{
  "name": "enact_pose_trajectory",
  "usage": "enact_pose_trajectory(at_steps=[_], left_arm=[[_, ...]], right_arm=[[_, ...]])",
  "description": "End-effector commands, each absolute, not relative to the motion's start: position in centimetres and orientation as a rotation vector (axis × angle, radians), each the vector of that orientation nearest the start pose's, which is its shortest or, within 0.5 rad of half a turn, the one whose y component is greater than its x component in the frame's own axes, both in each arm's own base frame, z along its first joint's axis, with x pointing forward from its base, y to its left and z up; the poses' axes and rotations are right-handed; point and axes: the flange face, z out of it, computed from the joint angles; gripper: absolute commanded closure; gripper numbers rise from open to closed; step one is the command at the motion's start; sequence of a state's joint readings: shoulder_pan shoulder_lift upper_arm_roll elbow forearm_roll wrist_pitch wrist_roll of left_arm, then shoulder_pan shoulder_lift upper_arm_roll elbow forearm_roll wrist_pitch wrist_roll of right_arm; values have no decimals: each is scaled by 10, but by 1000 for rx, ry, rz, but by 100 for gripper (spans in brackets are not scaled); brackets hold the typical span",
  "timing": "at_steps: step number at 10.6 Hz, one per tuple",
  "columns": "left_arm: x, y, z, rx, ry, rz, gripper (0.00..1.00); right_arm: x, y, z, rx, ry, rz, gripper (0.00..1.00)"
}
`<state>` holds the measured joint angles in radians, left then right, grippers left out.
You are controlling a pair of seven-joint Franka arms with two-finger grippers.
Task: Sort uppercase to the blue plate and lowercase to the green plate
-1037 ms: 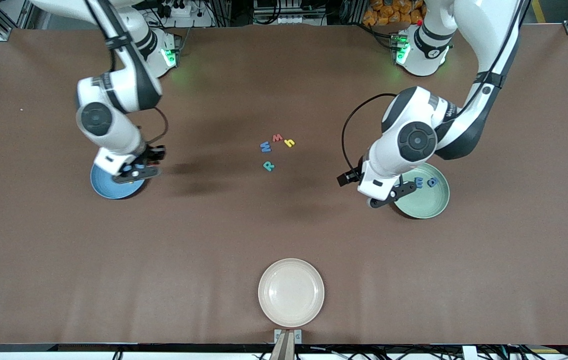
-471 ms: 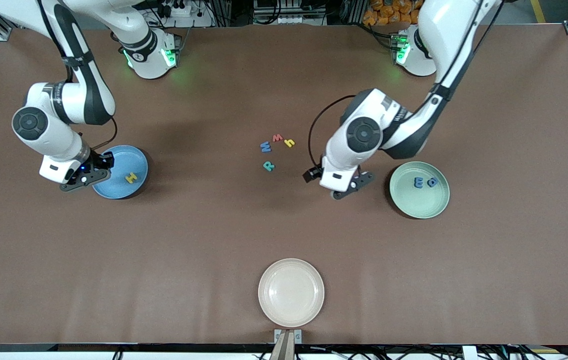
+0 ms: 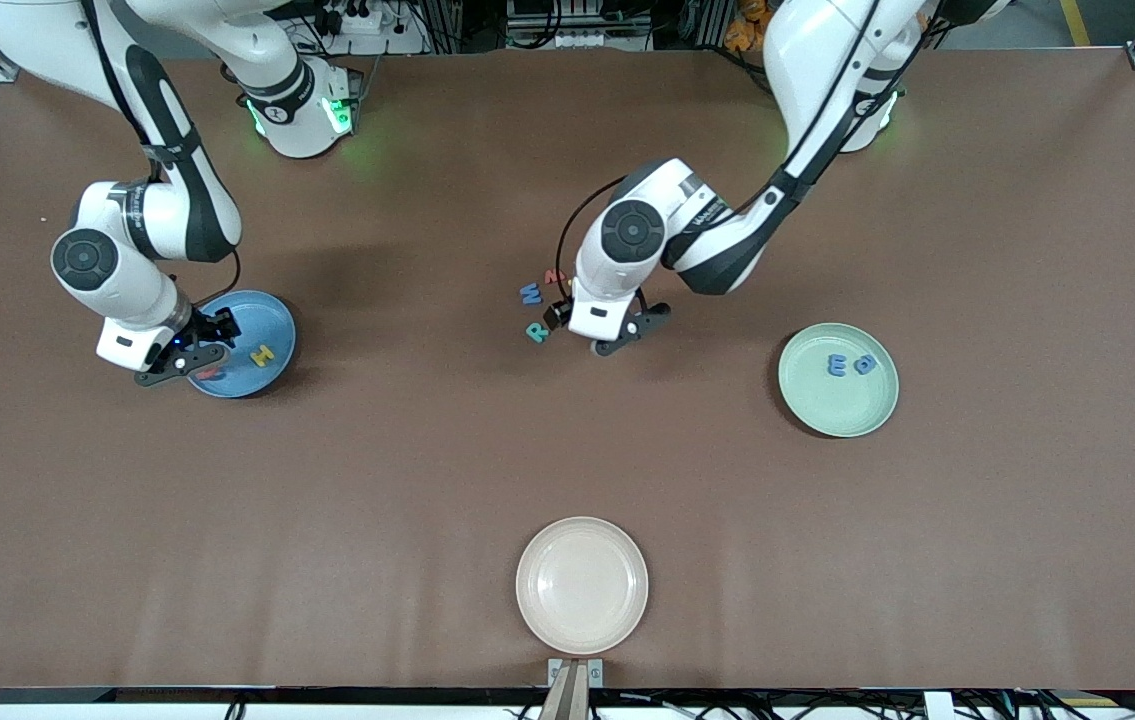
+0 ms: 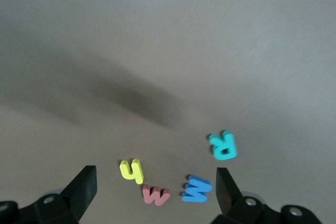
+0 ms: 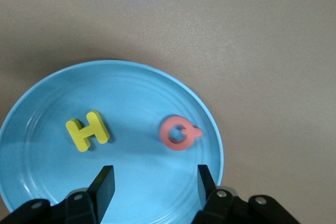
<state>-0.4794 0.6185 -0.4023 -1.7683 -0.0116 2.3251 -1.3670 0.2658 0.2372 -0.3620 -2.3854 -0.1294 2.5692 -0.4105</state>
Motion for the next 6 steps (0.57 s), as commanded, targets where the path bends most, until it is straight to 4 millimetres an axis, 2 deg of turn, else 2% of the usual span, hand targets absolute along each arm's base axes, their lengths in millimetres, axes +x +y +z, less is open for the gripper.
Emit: enact_pose_trajectory(at_steps=[1,2,3,5,6], left_arm=[[401,-499,204,-3056,-879,322,0],[387,-501,190,-3034,-863,319,0],[374,-505,183,-3019,-845,303,0],[361,-506,175,-3004,-820,292,0],[360,-505,174,-3001,-819,296,3]], right_arm=[[498,-35,246,-3160,-618,141,28],[501,-11,260,-3149,-589,126,28],[501,0,275,-3152,-549,103,28],[506,27,299,-3158,-495,111,28],[508,42,308,-3170,-425,124,28]])
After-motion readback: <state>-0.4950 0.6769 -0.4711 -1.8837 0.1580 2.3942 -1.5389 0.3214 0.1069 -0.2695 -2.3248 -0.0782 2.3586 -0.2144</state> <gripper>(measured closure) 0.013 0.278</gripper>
